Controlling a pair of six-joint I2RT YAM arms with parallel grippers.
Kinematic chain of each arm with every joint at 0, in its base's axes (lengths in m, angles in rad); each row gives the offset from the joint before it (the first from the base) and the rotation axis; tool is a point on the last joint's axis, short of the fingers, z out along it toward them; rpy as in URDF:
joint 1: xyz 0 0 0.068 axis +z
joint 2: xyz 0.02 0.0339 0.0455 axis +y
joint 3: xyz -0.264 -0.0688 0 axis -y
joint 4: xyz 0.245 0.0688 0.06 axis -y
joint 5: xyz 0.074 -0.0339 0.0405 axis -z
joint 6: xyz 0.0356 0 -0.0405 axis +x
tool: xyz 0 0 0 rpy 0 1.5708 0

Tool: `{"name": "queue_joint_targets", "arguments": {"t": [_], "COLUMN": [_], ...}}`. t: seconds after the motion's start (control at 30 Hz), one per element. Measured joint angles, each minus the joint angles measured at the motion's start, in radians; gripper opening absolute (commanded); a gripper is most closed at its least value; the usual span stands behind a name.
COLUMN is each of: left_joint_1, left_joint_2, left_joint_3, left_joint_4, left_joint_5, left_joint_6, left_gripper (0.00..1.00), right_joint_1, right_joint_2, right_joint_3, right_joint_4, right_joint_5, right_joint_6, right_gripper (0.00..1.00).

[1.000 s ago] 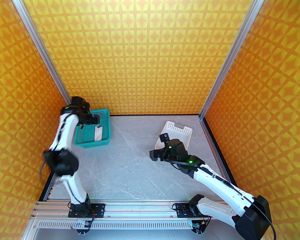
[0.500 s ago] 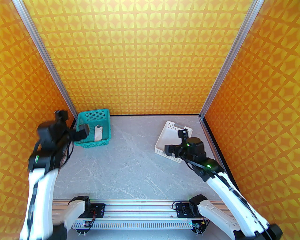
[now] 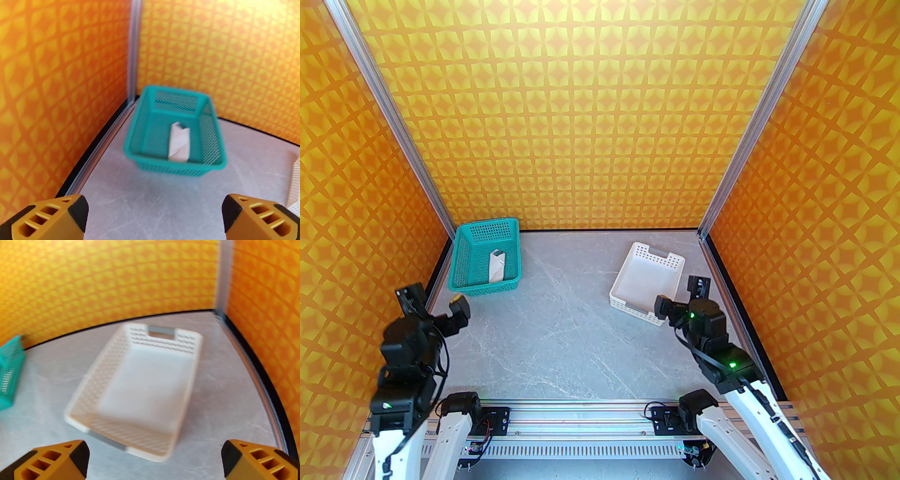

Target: Place the utensils on the paper napkin and roll it up

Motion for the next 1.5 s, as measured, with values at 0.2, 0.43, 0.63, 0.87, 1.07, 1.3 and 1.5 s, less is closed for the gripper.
{"name": "queue_joint_targets", "arguments": {"t": [0.2,0.43,0.63,0.87,1.07,1.3,1.5], "left_joint_1": [0.000,0.000,0.000,0.000,0.000,0.000,-0.002], "left_joint_2": [-0.060,-0.057,0.014,0.092,0.130,0.203,0.262], "left_joint_3": [-0.190,-0.294,-0.317,-0.369,-0.415,-0.428,-0.440], "left_joint_4": [0.120,0.206,0.248,0.342,0.427,0.530,0.619], "left_joint_5": [-0.032,-0.041,-0.041,-0.041,-0.041,-0.040,-0.038], "left_joint_6": [-0.018,-0.019,-0.025,-0.032,-0.024,-0.005,0.016], "left_gripper": [0.99,0.99,0.99,0.99,0.99,0.99,0.99], "right_joint_1": [-0.040,-0.146,-0.168,-0.181,-0.182,-0.202,-0.206], "right_joint_2": [-0.010,0.103,0.275,0.502,0.658,0.770,0.866], "right_joint_3": [-0.158,-0.295,-0.325,-0.340,-0.317,-0.299,-0.295], "right_joint_4": [0.190,0.453,0.646,0.944,1.094,1.256,1.343], "right_joint_5": [0.095,0.075,0.038,-0.014,-0.074,-0.138,-0.172], "right_joint_6": [-0.032,-0.051,-0.058,-0.085,-0.164,-0.226,-0.242], "right_gripper": [0.99,0.99,0.99,0.99,0.99,0.99,0.99]}}
